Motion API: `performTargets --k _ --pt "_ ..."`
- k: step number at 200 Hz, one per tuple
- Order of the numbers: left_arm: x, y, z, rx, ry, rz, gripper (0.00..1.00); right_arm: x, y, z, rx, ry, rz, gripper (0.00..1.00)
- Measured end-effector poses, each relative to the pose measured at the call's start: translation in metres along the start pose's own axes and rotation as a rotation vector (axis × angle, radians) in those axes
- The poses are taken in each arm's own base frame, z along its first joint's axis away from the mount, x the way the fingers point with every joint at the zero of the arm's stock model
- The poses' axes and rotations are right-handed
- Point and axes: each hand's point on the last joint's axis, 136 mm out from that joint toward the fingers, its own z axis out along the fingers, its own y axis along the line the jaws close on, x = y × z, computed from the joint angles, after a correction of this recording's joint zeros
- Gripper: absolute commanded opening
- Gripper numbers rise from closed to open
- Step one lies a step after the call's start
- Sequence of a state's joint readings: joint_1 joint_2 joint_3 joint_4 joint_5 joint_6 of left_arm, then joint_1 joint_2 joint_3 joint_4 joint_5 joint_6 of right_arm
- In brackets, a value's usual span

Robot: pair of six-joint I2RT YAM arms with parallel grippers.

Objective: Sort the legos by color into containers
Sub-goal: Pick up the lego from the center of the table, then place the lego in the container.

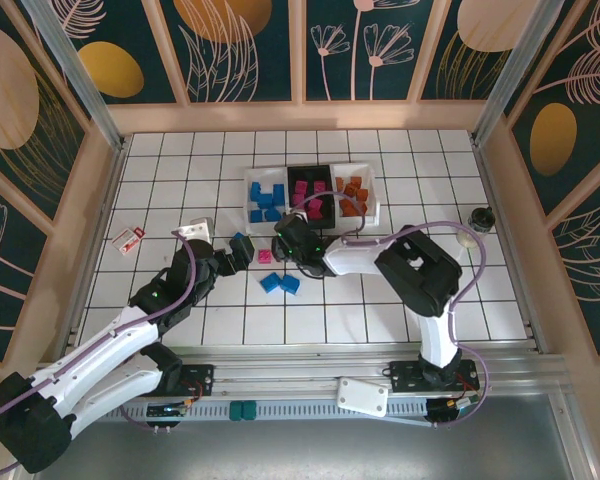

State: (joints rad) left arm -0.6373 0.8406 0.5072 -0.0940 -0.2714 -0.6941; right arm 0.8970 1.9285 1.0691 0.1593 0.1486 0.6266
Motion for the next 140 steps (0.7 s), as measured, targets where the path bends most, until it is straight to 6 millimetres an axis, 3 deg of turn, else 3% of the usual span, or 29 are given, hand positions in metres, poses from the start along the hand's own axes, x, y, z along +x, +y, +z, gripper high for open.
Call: performTargets --k 19,37,66,83,111,140 --pt "0.004 0.002 0.002 -0.008 0.01 0.004 0.99 0.006 -0.006 -0.021 -0.011 0.008 -0.002 0.18" --pt "0.011 0.007 0.006 -0.025 0.031 0.011 0.99 -0.002 -0.002 -0.044 -0.043 -0.02 -0.008 0.18" --pt "0.025 0.016 0.011 -0.054 0.067 0.024 0.99 -0.04 0.015 -0.089 -0.115 -0.123 -0.018 0.18" --pt "0.03 0.02 0.014 -0.066 0.081 0.029 0.98 -0.066 0.014 -0.104 -0.124 -0.182 -0.013 0.18" --pt "0.034 0.022 0.016 -0.077 0.095 0.034 0.98 -0.12 -0.007 -0.107 -0.065 -0.269 0.011 0.18" --pt "0.04 0.025 0.02 -0.092 0.115 0.041 0.99 -0.162 -0.029 -0.08 0.02 -0.309 0.023 0.19"
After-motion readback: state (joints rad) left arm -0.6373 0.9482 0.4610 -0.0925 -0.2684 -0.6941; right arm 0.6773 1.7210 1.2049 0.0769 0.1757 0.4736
